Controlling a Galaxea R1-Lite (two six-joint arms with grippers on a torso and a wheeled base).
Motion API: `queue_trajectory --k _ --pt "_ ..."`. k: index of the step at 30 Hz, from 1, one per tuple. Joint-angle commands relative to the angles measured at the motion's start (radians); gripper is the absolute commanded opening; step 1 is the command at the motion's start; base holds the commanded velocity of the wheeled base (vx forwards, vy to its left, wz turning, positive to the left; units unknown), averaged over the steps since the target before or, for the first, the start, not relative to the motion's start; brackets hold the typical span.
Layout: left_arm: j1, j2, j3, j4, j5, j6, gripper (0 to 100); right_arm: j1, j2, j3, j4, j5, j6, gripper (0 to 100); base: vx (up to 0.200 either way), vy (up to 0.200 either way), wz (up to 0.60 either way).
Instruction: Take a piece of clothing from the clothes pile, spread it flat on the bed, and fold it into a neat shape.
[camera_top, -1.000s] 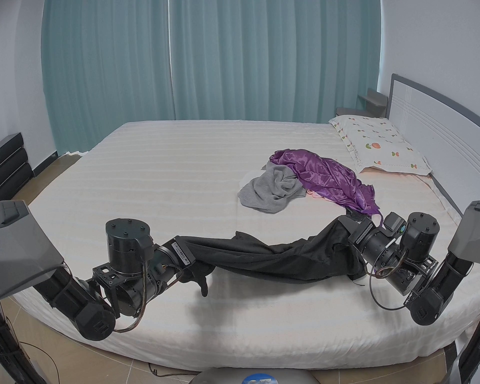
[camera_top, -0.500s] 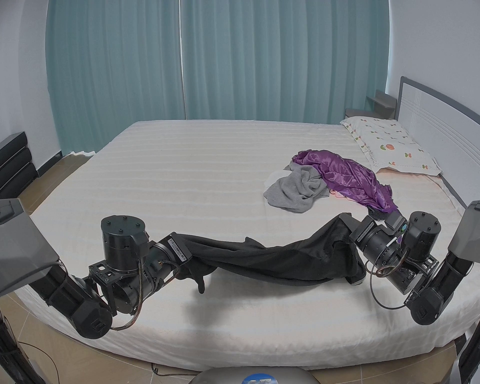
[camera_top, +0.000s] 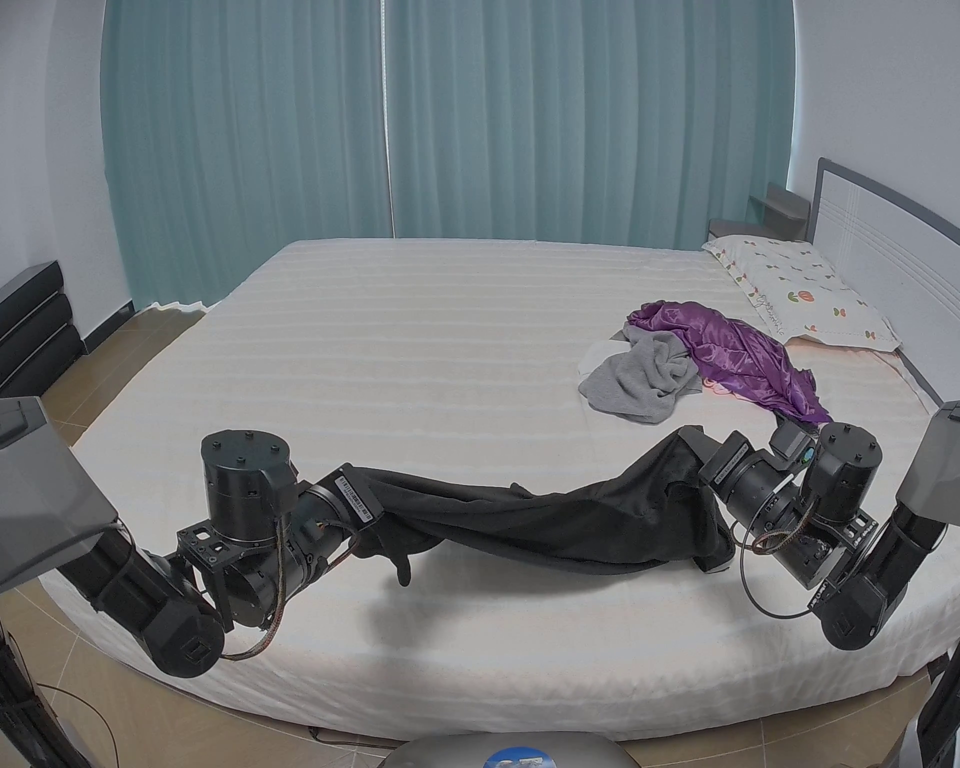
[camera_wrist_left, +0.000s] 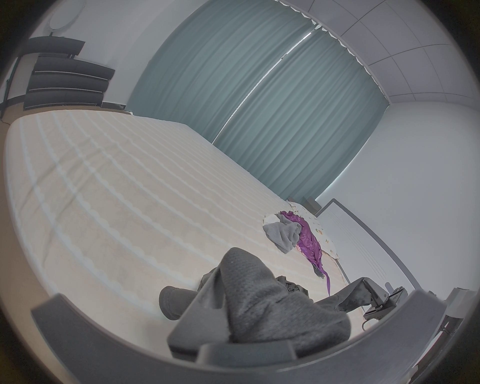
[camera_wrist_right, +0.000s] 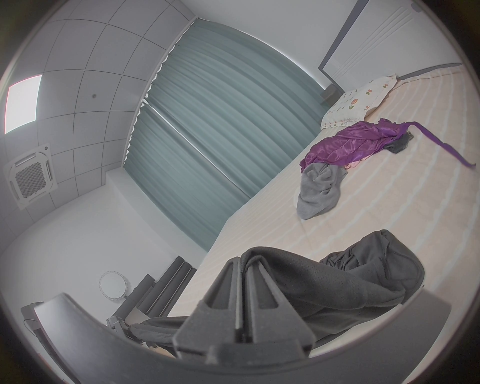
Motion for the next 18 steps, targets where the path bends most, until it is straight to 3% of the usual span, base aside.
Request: queue_trajectory --k 1,13,18 --pt "0.0 0.0 0.0 -0.001 0.0 0.0 0 0.0 0.003 0.0 -0.009 0.0 0.0 0 0.0 0.2 0.0" --pt "0.0 0.001 0.0 -0.001 0.0 0.0 0 -0.001 0.001 0.0 -0.009 0.0 0.0 0 0.0 0.2 0.0" --pt "-0.002 0.006 0.001 -0.003 0.0 0.0 0 -0.001 -0.002 0.001 -0.009 0.0 0.0 0 0.0 0.0 0.0"
